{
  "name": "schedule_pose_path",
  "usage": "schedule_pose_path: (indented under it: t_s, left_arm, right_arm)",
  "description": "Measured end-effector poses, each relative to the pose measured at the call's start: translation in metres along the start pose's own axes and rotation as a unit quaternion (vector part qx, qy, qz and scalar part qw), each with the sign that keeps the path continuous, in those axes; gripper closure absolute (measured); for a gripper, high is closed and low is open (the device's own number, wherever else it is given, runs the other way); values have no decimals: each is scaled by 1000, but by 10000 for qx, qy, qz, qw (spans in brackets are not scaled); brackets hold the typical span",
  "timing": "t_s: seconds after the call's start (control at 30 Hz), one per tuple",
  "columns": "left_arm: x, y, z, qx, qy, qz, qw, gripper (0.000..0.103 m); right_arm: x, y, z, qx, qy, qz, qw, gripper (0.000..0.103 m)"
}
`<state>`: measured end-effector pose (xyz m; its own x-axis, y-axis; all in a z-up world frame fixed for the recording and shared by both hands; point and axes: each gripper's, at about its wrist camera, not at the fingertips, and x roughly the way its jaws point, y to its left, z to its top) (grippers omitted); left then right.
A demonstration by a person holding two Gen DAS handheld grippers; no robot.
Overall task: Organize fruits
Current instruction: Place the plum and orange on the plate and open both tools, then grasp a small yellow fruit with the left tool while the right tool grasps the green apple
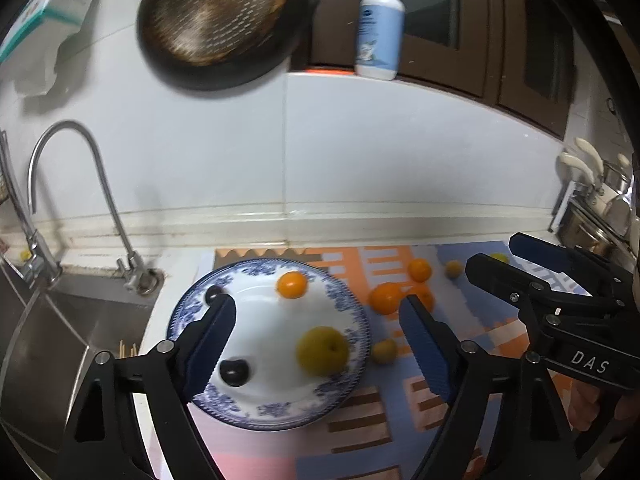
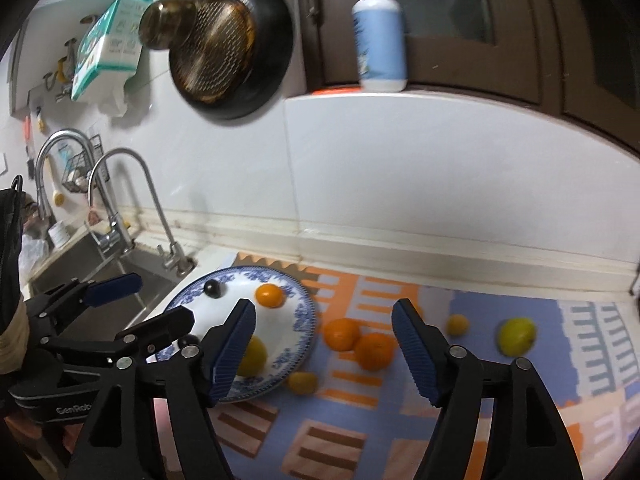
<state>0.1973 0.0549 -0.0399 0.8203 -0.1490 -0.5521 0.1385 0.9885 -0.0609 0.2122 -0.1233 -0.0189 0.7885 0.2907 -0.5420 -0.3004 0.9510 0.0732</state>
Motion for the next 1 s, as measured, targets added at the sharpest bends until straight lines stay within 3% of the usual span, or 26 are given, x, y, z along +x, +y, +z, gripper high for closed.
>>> schedule_pose_path:
  t_s: [0.6, 1.0]
  left_arm:
    - [12, -76, 16, 503, -321, -480, 9971, 11]
    - [46, -119, 28, 896, -469, -831, 9914, 12]
  right_arm:
    - [-42, -80, -15, 513, -216, -996, 9935, 31]
    - [-36, -125, -24, 736, -183, -1460, 9864, 31]
